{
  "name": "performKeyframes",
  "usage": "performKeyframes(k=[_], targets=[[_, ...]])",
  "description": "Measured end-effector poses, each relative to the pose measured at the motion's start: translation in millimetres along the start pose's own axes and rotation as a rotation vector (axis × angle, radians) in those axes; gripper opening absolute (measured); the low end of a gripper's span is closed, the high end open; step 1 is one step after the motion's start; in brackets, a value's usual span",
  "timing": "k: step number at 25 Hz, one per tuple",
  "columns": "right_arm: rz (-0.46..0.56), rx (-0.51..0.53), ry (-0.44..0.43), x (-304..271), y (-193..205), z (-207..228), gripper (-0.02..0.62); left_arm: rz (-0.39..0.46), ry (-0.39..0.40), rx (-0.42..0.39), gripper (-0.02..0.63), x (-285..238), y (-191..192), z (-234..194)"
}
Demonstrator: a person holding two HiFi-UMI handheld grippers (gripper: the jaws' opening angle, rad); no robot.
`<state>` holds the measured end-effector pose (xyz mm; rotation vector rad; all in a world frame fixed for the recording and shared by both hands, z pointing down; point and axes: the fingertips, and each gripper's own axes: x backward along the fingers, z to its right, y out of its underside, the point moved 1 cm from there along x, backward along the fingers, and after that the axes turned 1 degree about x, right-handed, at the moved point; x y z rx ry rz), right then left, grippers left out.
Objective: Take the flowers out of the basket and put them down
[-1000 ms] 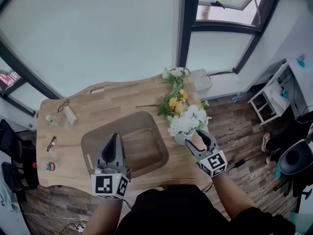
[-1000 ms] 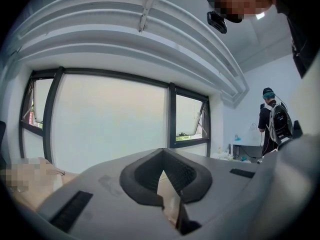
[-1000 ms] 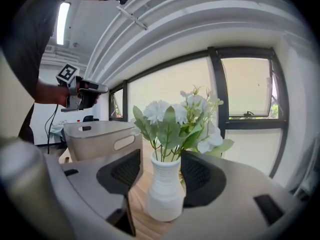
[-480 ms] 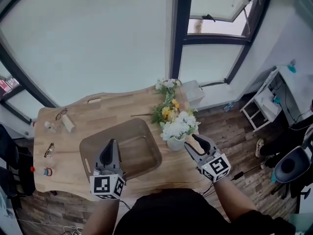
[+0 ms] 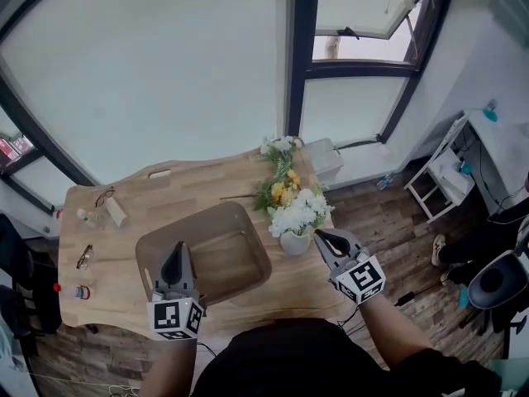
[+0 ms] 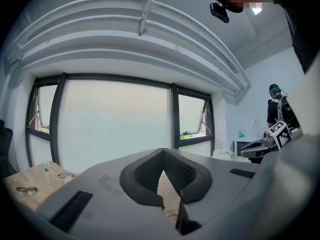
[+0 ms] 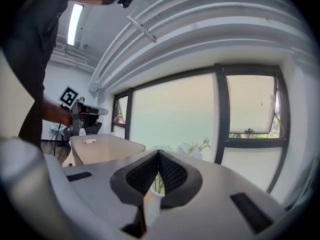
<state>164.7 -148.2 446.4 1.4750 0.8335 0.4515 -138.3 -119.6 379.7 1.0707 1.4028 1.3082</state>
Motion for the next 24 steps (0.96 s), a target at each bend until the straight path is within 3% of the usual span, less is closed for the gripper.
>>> performKeyframes(k=[6, 24], targets=[[0.05, -0.039, 0.049, -1.8, -3.8, 11.0, 0.023, -0.002, -0.017, 0.004, 0.0, 3.0, 1.9, -7.9], [0.065, -0.04, 0.125, -1.8, -7.3, 29.7, 0.023, 0.005, 0.004, 0.016, 0.0, -5.9, 2.6, -3.9]])
